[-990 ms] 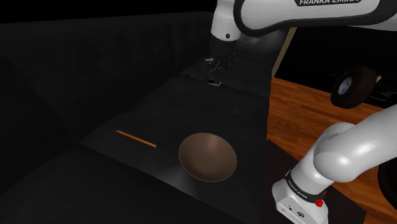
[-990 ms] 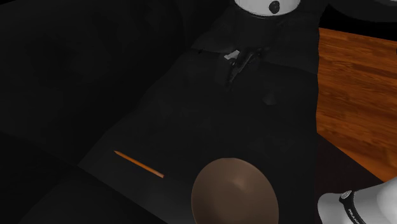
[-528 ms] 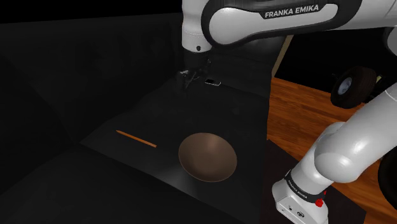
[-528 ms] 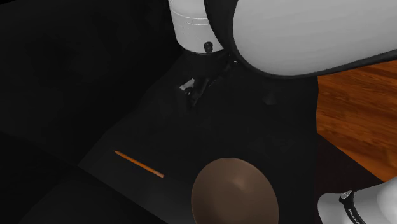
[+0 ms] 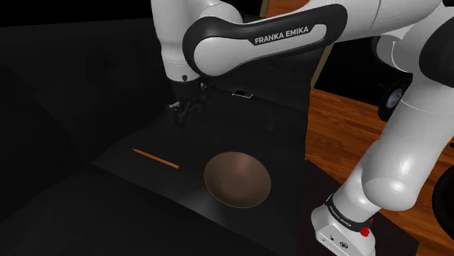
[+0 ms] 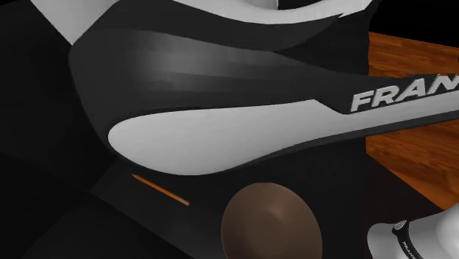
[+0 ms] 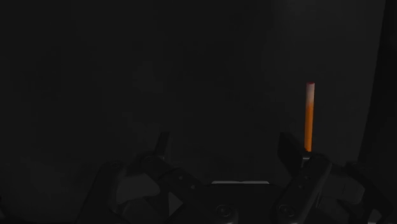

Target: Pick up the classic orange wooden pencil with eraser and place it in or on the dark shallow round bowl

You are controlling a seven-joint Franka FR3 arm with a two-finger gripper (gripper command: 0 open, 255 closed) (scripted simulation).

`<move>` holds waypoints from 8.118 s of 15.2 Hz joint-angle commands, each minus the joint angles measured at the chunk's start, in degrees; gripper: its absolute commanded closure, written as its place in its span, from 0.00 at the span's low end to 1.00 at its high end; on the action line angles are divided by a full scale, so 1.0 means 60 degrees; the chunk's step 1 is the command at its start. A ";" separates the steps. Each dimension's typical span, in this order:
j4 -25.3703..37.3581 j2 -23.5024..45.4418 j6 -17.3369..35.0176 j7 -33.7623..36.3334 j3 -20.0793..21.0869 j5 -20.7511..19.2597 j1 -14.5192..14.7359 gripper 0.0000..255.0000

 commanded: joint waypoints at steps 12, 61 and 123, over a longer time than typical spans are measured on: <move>0.3518 0.3999 -0.1157 0.0694 0.0155 -0.1917 0.2237 0.00; 0.5773 0.3697 -0.3530 0.0048 0.0249 -0.1743 0.2547 1.00; -0.4400 -0.5353 -0.0936 -0.0931 0.0527 0.2973 0.1463 0.00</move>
